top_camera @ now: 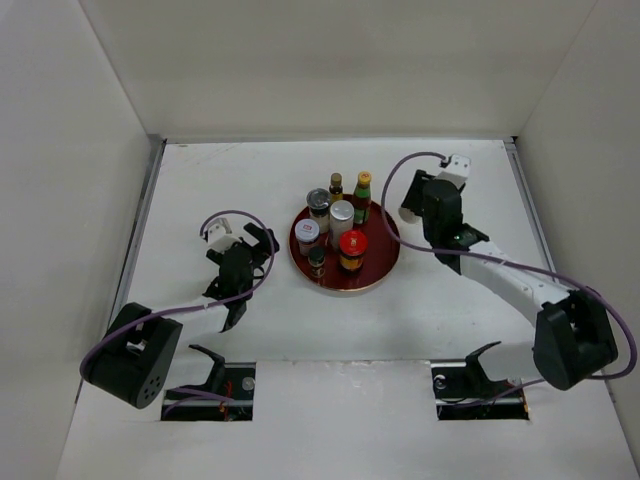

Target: Organize the condiment bottles

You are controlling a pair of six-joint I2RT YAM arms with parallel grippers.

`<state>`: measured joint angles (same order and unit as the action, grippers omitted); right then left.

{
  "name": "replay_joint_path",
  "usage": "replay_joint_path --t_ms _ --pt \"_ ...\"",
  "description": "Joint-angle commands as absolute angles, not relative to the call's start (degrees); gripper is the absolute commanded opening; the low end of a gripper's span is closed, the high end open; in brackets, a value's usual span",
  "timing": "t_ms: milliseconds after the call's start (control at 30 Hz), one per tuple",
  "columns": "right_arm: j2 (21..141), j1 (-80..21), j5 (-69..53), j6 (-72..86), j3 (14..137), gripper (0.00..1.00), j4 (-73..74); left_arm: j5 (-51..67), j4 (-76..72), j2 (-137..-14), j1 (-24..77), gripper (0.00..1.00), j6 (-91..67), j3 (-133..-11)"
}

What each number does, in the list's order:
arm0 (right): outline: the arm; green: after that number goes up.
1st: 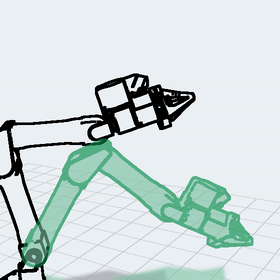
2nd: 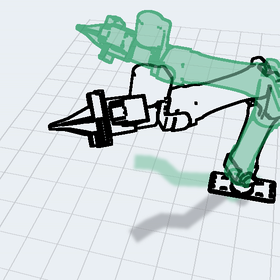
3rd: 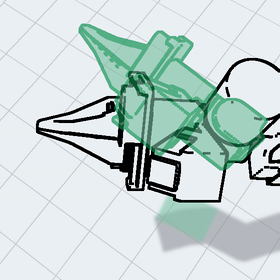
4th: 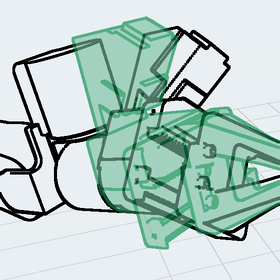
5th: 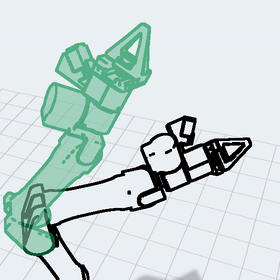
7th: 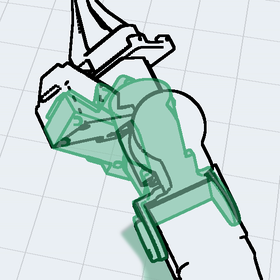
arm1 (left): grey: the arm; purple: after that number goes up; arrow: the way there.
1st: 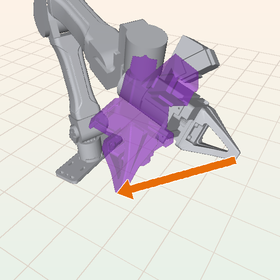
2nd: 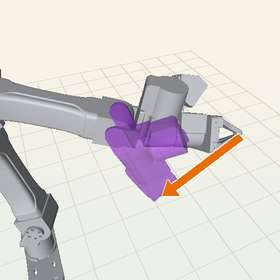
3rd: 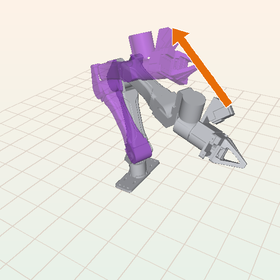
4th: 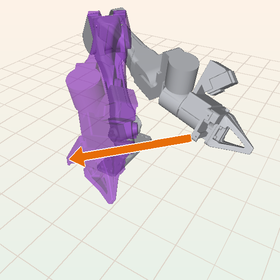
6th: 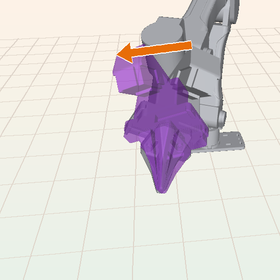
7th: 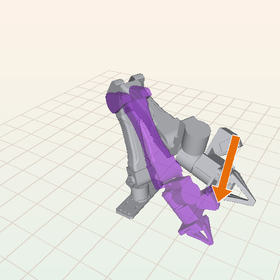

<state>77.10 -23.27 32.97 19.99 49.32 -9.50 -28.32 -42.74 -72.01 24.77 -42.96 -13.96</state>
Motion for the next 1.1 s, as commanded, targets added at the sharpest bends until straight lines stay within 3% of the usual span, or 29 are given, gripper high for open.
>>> replay_joint_path --t_ms 0,200,500,567,700,767,900,1067 --pt "76.29 -28.06 29.37 20.21 48.69 0.50 -13.18 -30.15 -44.30 -69.53 24.47 1.00 -44.29 -14.86" --pt "80.58 -35.54 27.95 20.39 50.71 0.50 -14.68 -29.88 -44.91 -68.91 24.56 1.00 -44.91 -14.42" --pt "87.19 -36.34 29.44 20.92 49.84 0.53 -16.79 -30.06 -42.98 -65.83 24.91 1.00 -45.44 -14.59" --pt "86.75 -36.34 30.23 21.01 49.48 0.58 -16.79 -30.23 -42.28 -66.18 24.65 1.00 -45.44 -14.85" --pt "84.12 -36.34 30.50 20.39 49.57 0.90 -15.91 -30.58 -39.82 -67.23 24.74 1.00 -45.44 -16.08" --pt "81.75 -36.34 30.50 20.30 49.48 0.98 -14.95 -31.20 -39.64 -67.76 24.48 1.00 -45.53 -16.08" --pt "74.90 -34.33 31.46 20.83 48.00 1.00 -14.06 -32.25 -38.24 -66.71 24.65 1.00 -45.53 -15.99" --pt "70.14 -24.15 31.65 26.17 43.78 1.00 -15.29 -32.26 -35.87 -68.73 25.09 1.00 -45.53 -18.10"
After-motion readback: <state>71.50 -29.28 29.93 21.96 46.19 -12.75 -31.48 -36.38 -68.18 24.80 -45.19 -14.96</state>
